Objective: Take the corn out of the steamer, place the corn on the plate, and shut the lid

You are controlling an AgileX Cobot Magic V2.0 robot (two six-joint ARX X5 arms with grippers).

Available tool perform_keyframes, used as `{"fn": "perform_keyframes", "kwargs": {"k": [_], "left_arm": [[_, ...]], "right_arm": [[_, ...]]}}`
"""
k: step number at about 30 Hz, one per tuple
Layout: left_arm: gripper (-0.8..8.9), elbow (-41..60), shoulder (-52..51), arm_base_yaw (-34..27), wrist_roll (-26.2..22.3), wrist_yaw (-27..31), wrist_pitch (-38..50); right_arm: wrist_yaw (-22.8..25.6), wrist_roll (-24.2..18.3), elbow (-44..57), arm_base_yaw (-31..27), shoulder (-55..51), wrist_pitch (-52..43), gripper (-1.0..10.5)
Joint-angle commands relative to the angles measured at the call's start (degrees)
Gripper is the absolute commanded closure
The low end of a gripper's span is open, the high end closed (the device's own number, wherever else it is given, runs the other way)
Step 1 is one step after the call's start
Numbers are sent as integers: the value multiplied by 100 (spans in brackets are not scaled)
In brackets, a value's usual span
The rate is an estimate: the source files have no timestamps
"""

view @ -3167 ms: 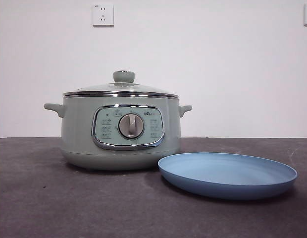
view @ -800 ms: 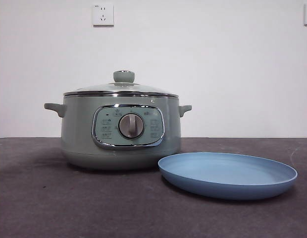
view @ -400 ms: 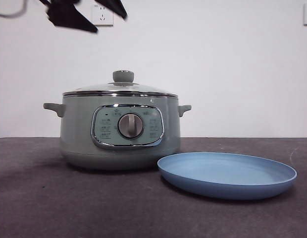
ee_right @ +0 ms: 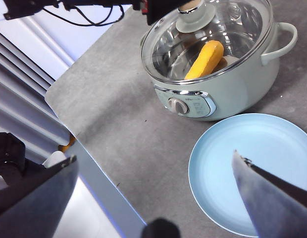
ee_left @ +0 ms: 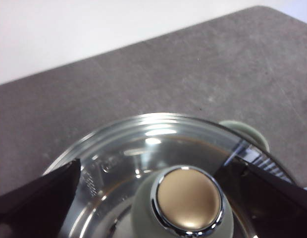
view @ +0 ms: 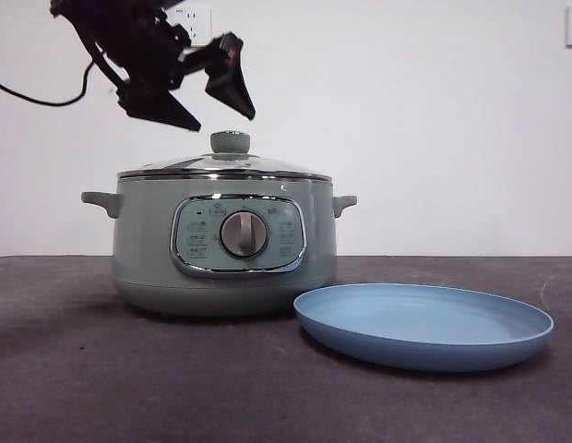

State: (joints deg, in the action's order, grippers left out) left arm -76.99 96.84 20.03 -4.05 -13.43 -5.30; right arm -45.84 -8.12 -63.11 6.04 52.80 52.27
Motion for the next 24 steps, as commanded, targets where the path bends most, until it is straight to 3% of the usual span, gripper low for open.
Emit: {"fn": "perform_keyframes", "kwargs": {"k": [1,9,12,19,24], "left_arm": [[290,-11,177,76,-70,4,20],[293,-11,404,280,-70,223,-70],[392,-11,404,299,-68,319,-87],[735,-11,404,313,-44,280,-243],[792,-11,402,317,-44,267,-380]], "right_arm": [[133,-7,-13,9,9,-31,407],[273,-9,-13,7,9,-33,407],[273,-9,-13,7,9,-31,407],[275,-28,-13,7,9,-33,407],[278,-31,-13,7,9,-46,408]]}}
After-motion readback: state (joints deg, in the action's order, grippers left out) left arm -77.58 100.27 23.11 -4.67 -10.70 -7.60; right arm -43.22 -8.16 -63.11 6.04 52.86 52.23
